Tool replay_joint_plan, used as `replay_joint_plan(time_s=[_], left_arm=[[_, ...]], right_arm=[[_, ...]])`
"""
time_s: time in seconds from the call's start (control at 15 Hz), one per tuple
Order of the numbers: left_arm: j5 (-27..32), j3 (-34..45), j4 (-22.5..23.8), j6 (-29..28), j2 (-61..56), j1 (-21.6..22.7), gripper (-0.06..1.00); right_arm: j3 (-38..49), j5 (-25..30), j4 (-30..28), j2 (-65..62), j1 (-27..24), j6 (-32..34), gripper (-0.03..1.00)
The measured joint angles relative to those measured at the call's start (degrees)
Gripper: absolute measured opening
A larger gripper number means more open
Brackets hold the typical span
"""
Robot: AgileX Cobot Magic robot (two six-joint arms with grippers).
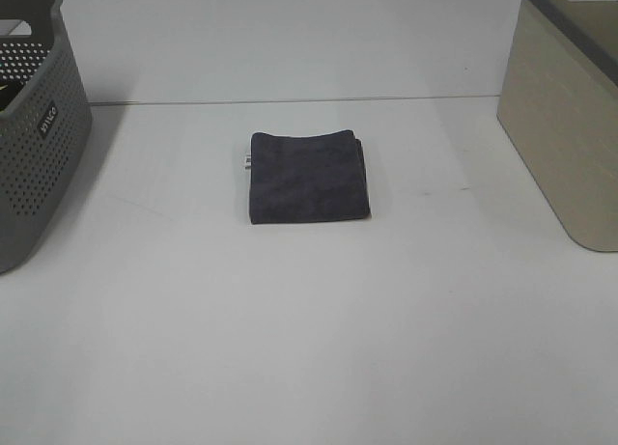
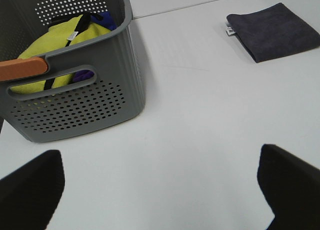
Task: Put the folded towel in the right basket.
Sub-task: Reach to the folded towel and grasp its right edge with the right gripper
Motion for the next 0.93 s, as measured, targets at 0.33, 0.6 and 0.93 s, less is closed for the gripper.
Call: replay_joint_plan(time_s=[0.33,0.6,0.93], left_arm=[[0.0,0.0,0.0,0.0,0.0,0.0,0.99],[0.0,0.0,0.0,0.0,0.0,0.0,0.99],[0.0,0.0,0.0,0.0,0.0,0.0,0.99]], right_arm=[[-5.1,-13.3,6.2,18.7,0.0,0.1,0.86],[-14.3,-14.7,9.8,38.4,0.0,-0.1,0.83],[-30.0,-13.1,22.7,62.9,0.0,-7.4,0.71]])
